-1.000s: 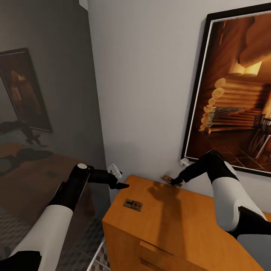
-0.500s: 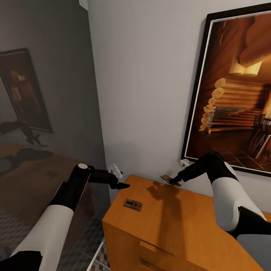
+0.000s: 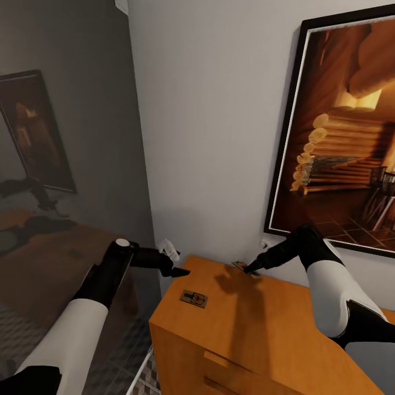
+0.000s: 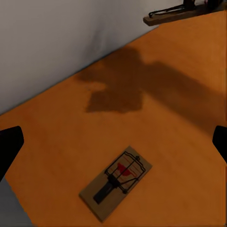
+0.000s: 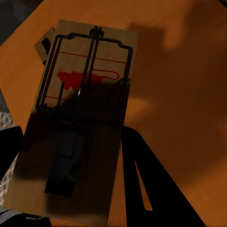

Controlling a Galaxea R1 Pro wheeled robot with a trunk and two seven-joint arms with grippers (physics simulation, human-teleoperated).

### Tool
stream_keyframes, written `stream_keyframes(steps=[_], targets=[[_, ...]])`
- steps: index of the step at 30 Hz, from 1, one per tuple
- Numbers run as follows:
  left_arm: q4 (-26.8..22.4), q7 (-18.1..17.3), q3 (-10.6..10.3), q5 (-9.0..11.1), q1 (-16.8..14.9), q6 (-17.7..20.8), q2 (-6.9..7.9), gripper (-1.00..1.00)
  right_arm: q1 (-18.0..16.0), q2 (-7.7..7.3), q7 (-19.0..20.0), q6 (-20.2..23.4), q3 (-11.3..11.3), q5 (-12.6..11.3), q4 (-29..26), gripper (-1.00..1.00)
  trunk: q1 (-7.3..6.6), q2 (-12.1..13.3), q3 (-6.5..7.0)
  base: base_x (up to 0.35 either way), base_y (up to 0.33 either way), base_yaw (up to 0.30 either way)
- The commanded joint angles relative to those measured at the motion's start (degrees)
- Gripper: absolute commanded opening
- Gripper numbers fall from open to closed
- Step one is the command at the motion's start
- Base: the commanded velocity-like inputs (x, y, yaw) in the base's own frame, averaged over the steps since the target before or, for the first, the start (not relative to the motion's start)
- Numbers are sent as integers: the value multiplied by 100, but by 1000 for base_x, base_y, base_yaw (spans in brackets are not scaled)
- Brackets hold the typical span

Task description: Take the four mousetraps from the cabinet in the bathroom and place them on the bathroom floor. Make sure all four end up on the same floor surface, and ensure that at least two of them are either under or directly next to the same bathroom sink.

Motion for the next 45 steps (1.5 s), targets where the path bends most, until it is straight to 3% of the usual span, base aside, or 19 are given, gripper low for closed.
stream_keyframes(steps=[1, 8, 15, 18, 22, 26, 31, 45], targets=[[1, -5, -123, -2, 1, 2, 7, 100, 0, 1, 20, 39, -1, 3, 40, -100, 0, 0, 0, 0, 0, 0], [98, 5, -768, -5, 11, -5, 25, 100, 1, 2, 14, 39, 3, 30, 162, -100, 0, 0, 0, 0, 0, 0], [139, -5, -1008, -5, 11, -56, 35, 100, 1, 13, 12, 37, 19, 22, 177, -100, 0, 0, 0, 0, 0, 0], [159, -28, -1309, -4, 12, -68, 68, 100, 1, 23, 11, 35, 21, 20, 183, -100, 0, 0, 0, 0, 0, 0], [167, -92, -1505, 2, 12, -82, 192, 100, 1, 26, 11, 31, 21, 20, 184, -100, 0, 0, 0, 0, 0, 0], [169, -269, -1564, 22, 11, -122, 279, 100, 1, 28, 11, 26, 21, 23, 185, -100, 0, 0, 0, 0, 0, 0], [169, -632, -1567, 5, 12, -357, 285, 100, 1, 26, 9, -1, 21, 20, 185, -100, 0, 0, 0, 0, 0, 0], [169, -597, -1439, -13, 12, -401, 269, 100, 1, 23, -7, -16, 21, 8, 185, -100, 0, 0, 3, 0, 0, -9]])
